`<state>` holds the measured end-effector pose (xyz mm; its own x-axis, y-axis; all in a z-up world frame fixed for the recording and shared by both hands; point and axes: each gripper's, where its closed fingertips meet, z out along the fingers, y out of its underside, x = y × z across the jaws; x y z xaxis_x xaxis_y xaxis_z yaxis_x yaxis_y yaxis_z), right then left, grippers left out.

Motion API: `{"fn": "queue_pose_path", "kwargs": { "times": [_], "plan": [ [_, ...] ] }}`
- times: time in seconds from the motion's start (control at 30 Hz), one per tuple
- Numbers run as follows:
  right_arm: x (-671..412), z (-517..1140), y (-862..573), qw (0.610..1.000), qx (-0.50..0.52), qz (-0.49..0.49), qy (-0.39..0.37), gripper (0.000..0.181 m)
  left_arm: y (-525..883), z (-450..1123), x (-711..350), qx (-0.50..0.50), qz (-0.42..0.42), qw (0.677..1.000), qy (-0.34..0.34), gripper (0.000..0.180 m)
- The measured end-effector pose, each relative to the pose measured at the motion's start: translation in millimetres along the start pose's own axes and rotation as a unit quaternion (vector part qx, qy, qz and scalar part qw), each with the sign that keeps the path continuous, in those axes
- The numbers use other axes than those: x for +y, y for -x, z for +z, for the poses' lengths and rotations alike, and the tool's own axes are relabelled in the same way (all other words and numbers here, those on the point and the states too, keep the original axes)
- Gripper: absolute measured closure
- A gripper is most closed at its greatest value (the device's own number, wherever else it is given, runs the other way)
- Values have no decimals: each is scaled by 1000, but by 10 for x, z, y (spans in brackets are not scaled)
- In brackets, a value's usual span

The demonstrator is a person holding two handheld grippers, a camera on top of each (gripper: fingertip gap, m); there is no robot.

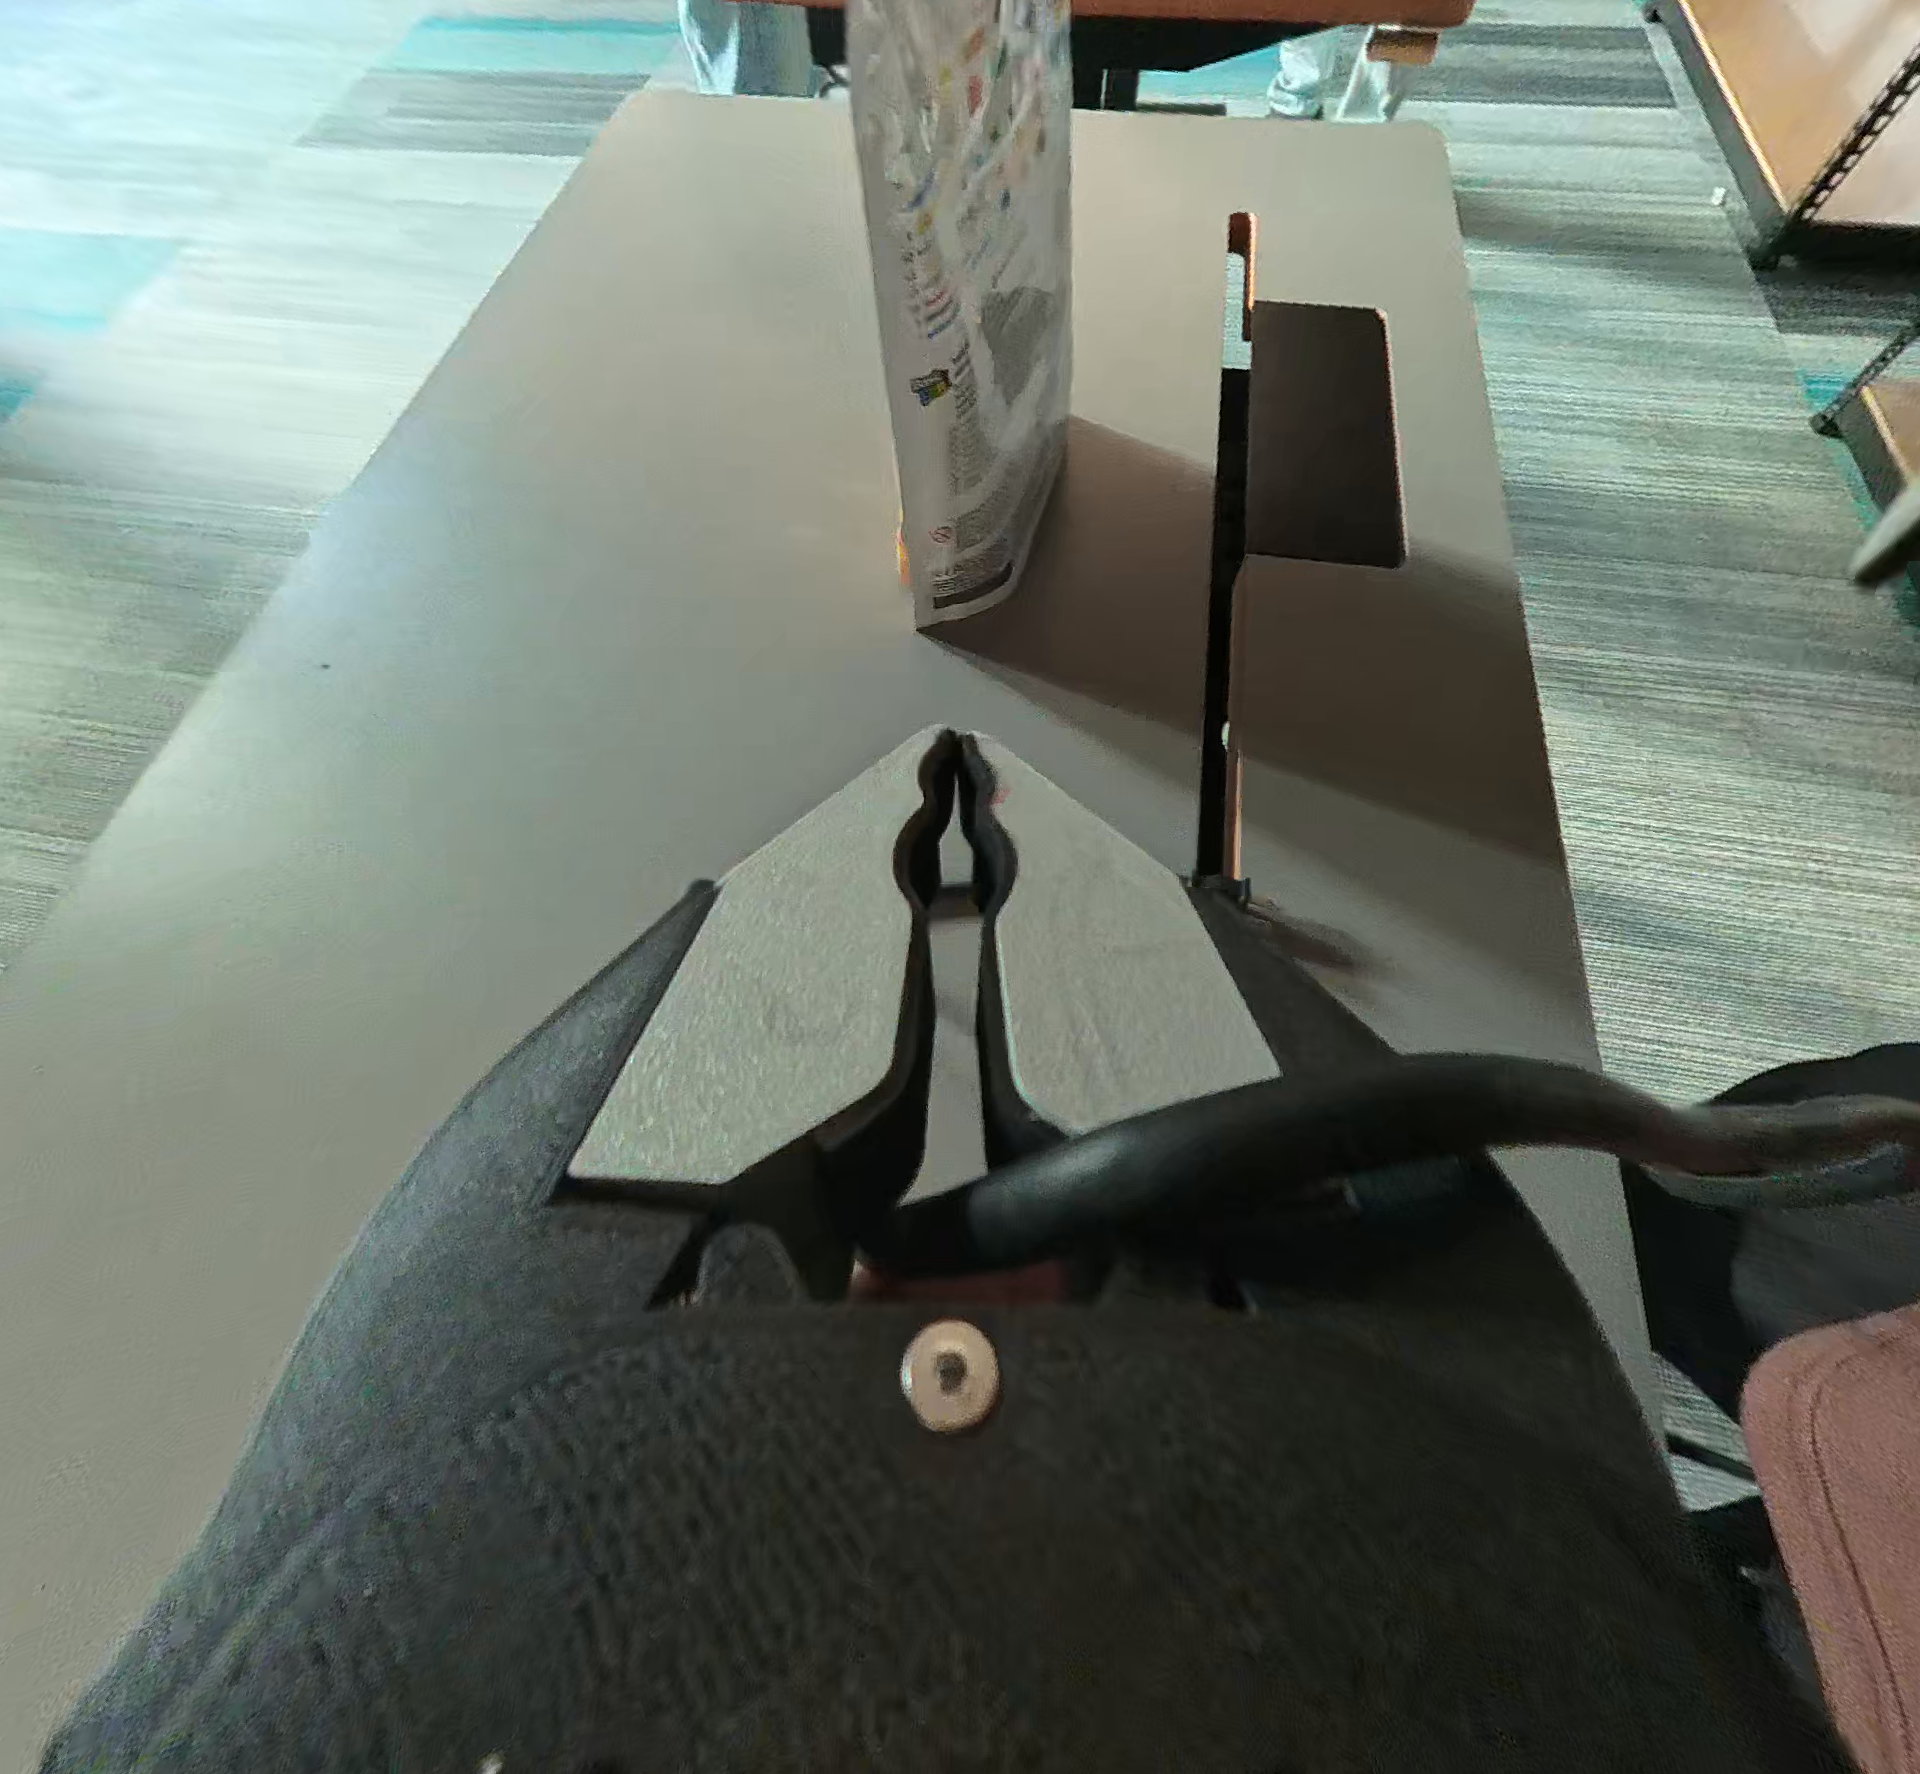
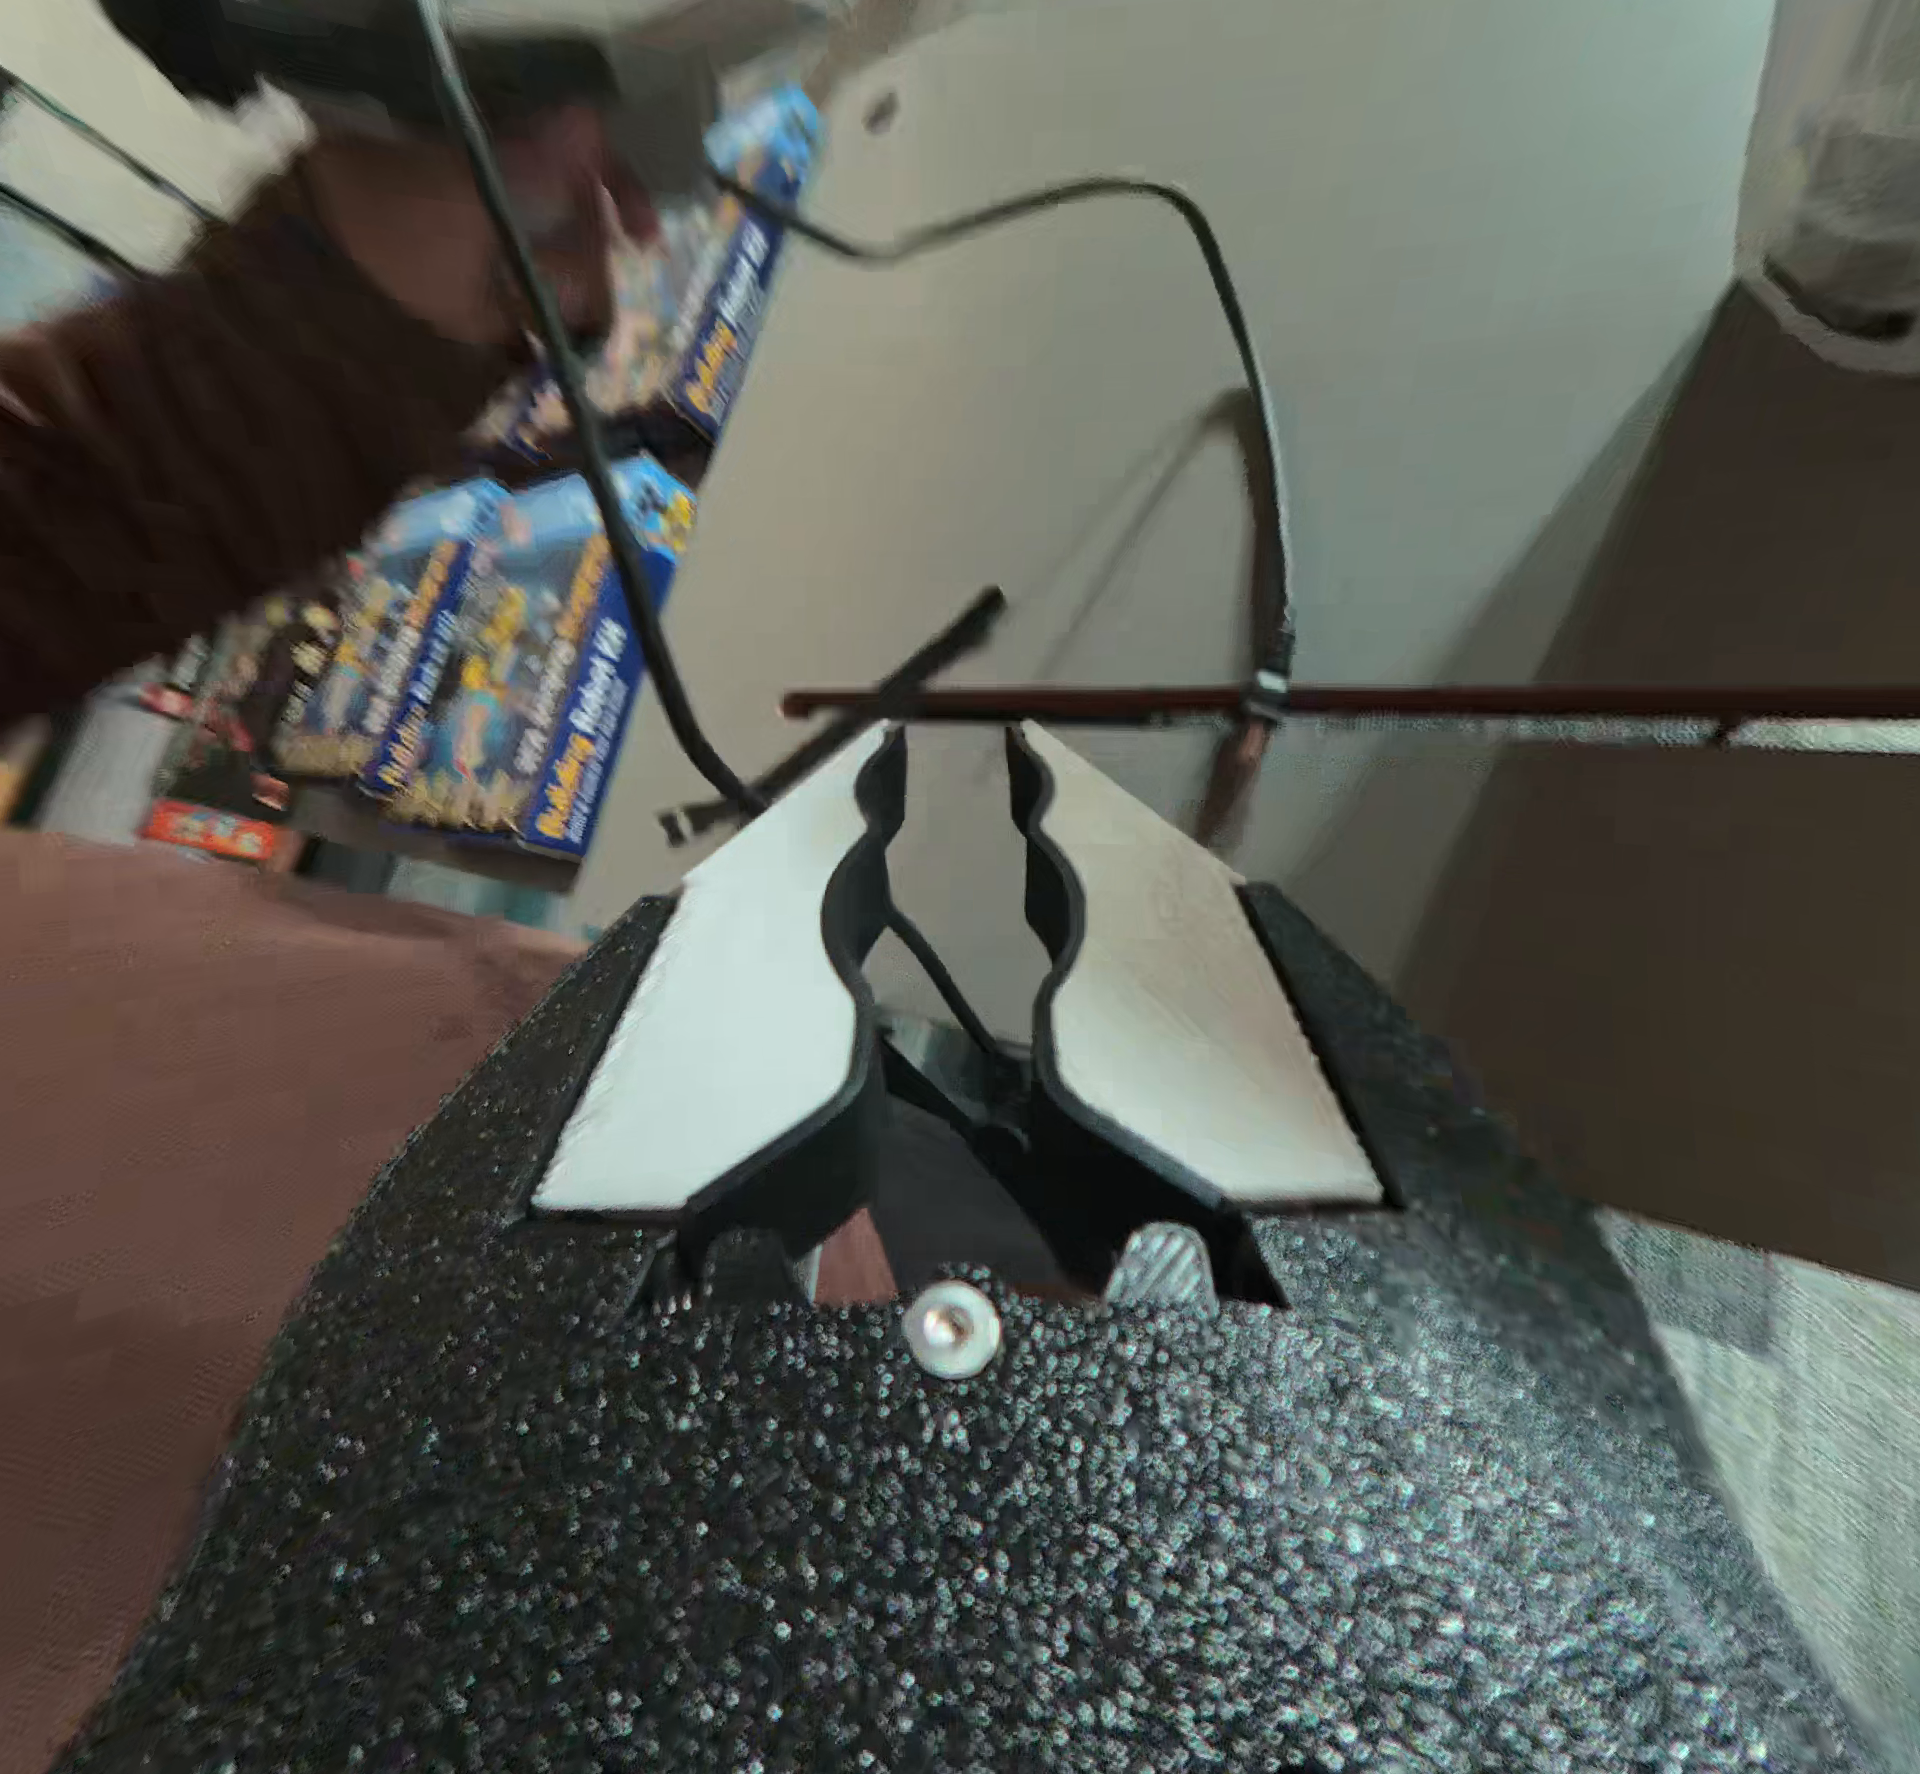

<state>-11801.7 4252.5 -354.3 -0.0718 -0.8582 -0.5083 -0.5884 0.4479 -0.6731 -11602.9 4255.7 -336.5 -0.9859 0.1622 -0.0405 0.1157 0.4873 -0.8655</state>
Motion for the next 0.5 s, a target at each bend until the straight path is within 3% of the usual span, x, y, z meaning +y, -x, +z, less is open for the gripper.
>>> {"fn": "queue_pose_path", "kwargs": {
  "times": [0.13, 0.33, 0.43, 0.5],
  "plan": [
    [742, 256, -147, 996, 18, 8, 88, 150, -1, -30, -152, 12, -38, 999, 2, 180],
    [834, 576, -128, 998, 6, 41, 55, 144, -356, -41, -388, 57, -72, 996, -10, 180],
    [697, 547, -396, 998, 25, 62, 17, 144, -502, -111, -572, 85, -39, 995, -41, 180],
    [721, 550, -658, 996, 55, 60, 38, 142, -507, -121, -515, 89, -24, 995, -26, 180]
  ]
}}
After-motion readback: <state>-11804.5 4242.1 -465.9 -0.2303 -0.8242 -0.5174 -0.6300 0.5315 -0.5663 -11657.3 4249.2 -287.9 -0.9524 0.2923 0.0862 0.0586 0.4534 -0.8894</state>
